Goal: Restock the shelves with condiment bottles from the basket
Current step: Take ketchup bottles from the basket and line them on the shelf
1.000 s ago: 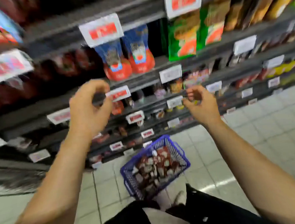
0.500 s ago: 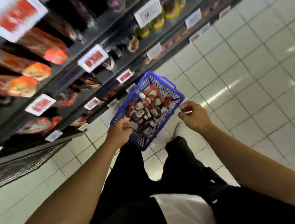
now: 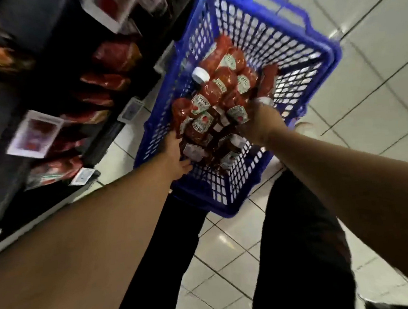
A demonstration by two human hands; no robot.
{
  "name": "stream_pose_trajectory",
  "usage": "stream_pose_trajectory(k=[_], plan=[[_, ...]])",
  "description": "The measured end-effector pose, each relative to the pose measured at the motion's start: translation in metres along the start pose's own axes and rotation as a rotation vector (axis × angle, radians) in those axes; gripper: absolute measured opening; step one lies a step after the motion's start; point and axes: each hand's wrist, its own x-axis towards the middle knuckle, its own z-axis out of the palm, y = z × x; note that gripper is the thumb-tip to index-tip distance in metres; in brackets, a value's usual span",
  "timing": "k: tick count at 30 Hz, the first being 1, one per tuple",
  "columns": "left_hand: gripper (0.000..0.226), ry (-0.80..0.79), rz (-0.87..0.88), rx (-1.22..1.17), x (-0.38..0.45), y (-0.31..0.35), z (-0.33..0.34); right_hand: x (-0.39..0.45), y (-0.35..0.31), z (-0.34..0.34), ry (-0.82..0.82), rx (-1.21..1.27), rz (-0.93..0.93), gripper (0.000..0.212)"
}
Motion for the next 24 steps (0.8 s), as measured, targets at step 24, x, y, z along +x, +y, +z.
stream_pose_trajectory(k=[24], plan=[[0.049,0.135,0.91,0.593,0.0,-0.017,0.021,-0.013,0.026,0.002,-0.062,0.96,0.053,0.083]])
